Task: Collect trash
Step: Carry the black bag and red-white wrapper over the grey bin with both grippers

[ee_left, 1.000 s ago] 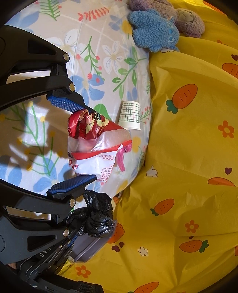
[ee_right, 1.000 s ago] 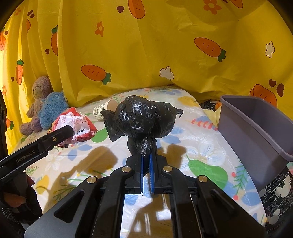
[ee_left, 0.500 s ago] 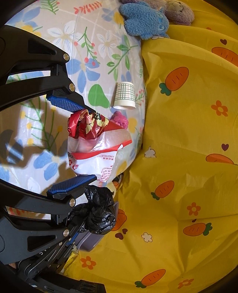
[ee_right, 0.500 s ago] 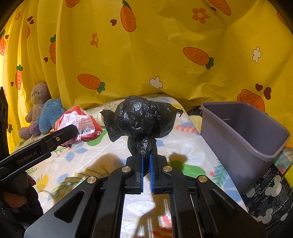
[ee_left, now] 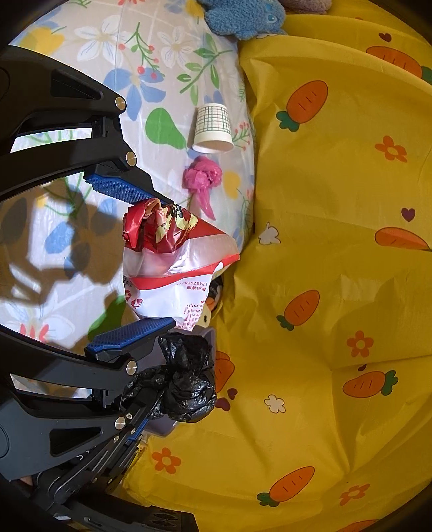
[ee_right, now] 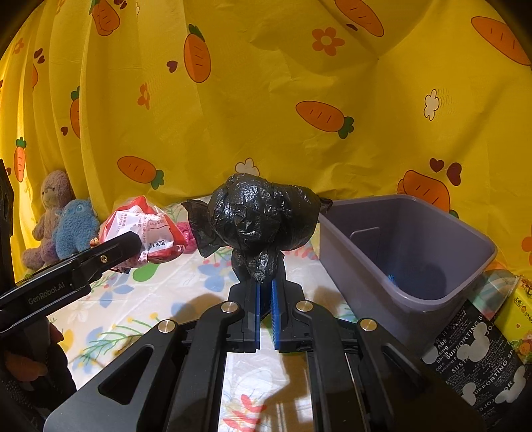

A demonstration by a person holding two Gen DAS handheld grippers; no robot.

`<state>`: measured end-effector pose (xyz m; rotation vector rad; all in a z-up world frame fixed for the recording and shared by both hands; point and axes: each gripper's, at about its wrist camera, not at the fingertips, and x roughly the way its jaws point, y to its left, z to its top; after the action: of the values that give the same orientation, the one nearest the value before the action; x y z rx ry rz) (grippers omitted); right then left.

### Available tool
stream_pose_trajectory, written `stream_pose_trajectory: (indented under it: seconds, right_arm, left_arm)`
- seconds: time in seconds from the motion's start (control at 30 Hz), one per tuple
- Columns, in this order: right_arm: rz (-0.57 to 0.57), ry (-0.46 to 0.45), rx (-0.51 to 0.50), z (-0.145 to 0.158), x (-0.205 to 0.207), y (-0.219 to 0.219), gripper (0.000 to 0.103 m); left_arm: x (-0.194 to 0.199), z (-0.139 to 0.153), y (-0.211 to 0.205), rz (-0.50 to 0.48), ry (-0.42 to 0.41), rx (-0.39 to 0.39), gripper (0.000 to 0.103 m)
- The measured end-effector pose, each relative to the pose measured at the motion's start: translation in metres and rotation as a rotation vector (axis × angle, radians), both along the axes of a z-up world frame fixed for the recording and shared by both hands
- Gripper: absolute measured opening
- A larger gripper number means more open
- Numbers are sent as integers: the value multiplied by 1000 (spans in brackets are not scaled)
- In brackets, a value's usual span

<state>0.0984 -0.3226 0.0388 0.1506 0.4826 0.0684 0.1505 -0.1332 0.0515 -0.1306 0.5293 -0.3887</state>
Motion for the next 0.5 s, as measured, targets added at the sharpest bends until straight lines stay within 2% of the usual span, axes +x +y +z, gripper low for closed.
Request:
stream_pose_trajectory:
  seconds: [0.5]
  right_arm:
    - [-124, -34, 8, 9, -11, -58, 6]
  left_arm:
    - [7, 12, -67, -117, -20, 2, 64]
